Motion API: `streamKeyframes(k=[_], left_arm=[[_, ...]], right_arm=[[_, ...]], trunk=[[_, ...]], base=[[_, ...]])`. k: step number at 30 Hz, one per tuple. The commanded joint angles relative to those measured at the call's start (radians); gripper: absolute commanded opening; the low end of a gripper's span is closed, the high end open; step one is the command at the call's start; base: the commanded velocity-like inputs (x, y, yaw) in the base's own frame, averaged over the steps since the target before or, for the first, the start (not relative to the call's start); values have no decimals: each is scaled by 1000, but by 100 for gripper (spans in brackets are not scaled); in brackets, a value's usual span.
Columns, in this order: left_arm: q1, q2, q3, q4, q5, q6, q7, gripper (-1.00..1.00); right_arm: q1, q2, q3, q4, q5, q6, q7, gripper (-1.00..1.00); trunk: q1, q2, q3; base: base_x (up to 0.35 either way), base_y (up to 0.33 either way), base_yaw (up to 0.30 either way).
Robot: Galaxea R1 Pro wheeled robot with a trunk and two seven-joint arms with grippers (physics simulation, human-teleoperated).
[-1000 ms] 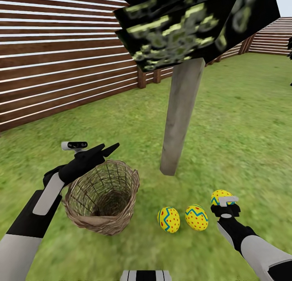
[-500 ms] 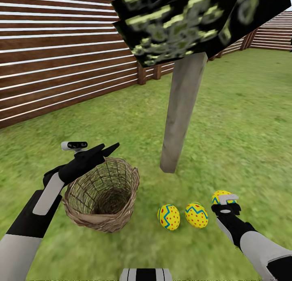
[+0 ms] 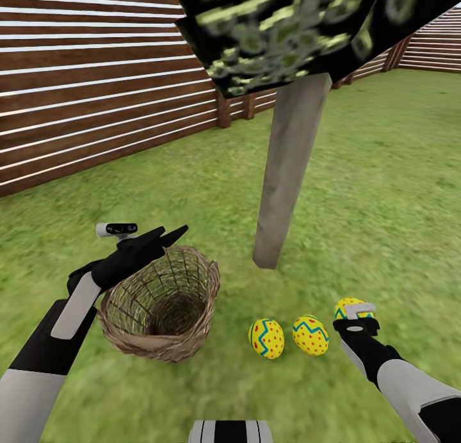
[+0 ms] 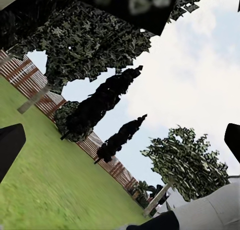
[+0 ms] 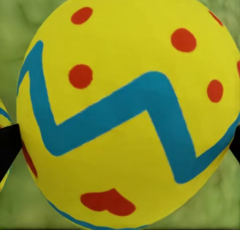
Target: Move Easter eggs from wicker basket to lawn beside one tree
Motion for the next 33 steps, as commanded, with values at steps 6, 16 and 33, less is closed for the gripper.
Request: streamKeyframes(k=[6,16,33], left_arm=[[-1,1,-2,0,8,7,1,100],[-1,1,-2,0,8,7,-1,100],[6,1,-2,0,8,7,-2,100]], right_arm=[[0,1,10,3,-13,12,1,-100],[0,-1,10,3,-14,14,4,-100],[0,-4,7,-13,-9,-8,-2,-100]], trunk=[[0,0,-10],[1,-1,-38],[6,-3,-97]], base=[[0,0,0],[0,0,0],[0,0,0]])
